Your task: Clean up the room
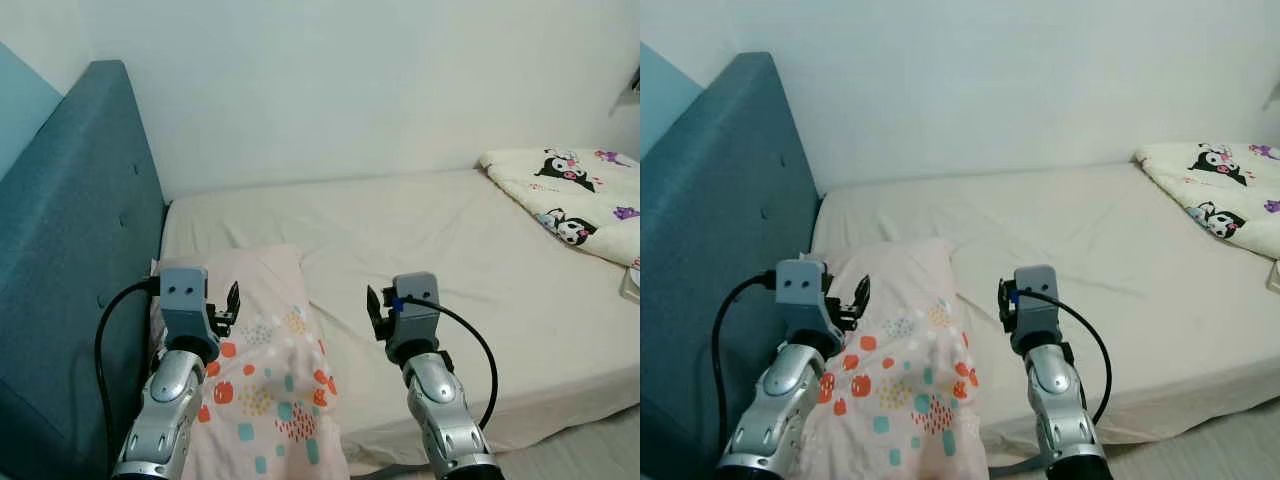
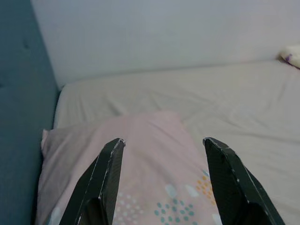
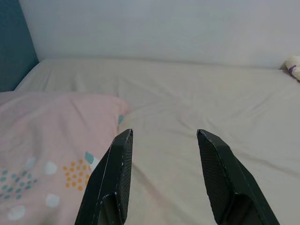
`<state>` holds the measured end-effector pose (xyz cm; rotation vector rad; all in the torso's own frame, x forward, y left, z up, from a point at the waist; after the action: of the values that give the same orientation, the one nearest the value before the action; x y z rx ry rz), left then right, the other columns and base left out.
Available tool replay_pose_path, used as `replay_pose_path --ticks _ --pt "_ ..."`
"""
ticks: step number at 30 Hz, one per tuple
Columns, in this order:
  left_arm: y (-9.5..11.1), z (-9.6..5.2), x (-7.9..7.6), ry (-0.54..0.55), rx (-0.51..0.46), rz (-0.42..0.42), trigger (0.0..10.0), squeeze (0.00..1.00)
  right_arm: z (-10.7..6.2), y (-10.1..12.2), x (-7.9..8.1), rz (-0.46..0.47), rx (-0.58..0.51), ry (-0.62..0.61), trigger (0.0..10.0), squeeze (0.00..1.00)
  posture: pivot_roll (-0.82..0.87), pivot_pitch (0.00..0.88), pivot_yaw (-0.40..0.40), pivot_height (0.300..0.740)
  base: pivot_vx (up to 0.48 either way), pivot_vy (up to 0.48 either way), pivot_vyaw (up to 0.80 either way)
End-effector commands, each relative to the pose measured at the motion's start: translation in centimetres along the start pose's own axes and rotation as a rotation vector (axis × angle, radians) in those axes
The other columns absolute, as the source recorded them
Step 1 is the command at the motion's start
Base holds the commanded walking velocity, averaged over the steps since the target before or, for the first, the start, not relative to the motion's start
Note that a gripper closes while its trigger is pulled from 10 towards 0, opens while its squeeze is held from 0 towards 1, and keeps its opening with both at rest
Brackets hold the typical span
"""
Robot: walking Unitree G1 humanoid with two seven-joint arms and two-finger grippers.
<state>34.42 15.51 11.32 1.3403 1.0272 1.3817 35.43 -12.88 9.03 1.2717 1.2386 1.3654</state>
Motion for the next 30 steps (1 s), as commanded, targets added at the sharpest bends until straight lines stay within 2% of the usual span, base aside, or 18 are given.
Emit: replay_pose_path --ticks 1,4,7,10,21,25,30 --pt "0.0 0.0 -0.7 -0.024 -0.006 0.012 10.0 0.00 -0.2 -0.7 -0.1 0.001 0.029 -0.001 10.0 0.00 0.03 0.000 -0.066 0.734 0.000 0.000 0.00" --pt "-0.1 -0.1 -0.9 -0.026 -0.004 0.008 10.0 0.00 -0.3 -0.8 -0.2 0.005 0.033 -0.002 10.0 0.00 0.03 0.000 -0.065 0.734 0.000 0.000 0.00" --pt "-0.2 -0.1 -0.9 -0.021 -0.003 0.000 10.0 0.00 -0.3 -1.2 -0.3 0.060 0.066 -0.011 10.0 0.00 0.02 0.000 -0.063 0.734 0.000 0.000 0.00" --pt "-0.2 -0.1 -0.8 -0.014 -0.005 0.000 10.0 0.00 -0.3 -1.4 -0.5 0.092 0.088 -0.021 10.0 0.00 0.02 0.000 -0.063 0.734 0.000 0.000 -0.80" --pt "0.0 0.2 -1.4 -0.037 -0.011 0.028 10.0 0.00 -0.2 -1.4 -1.1 0.069 0.091 -0.036 10.0 0.00 0.02 0.000 -0.062 0.734 0.000 0.000 -0.80" --pt "-0.3 0.3 -1.9 -0.056 0.008 0.041 10.0 0.00 -0.1 -1.5 -1.8 0.055 0.105 -0.058 10.0 0.00 0.02 0.000 -0.060 0.734 0.000 0.000 -0.80" --pt "0.0 0.4 -1.7 -0.047 -0.002 0.058 10.0 0.00 0.1 -1.3 -2.5 0.040 0.108 -0.075 10.0 0.00 0.03 0.000 -0.062 0.734 0.000 0.000 -0.80"
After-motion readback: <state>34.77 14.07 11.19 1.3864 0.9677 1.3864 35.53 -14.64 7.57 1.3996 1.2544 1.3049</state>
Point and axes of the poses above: a point about 5 cm out from each wrist's last joint towards the gripper, its own z axis pointing out of the wrist towards the gripper, its own y axis along the axis of the wrist's last joint, x = y × z, the point moved 5 cm from there along z, pointing out of the wrist towards the gripper, and after that the axes turned 13 degrees about z, right-handed, at the moved point
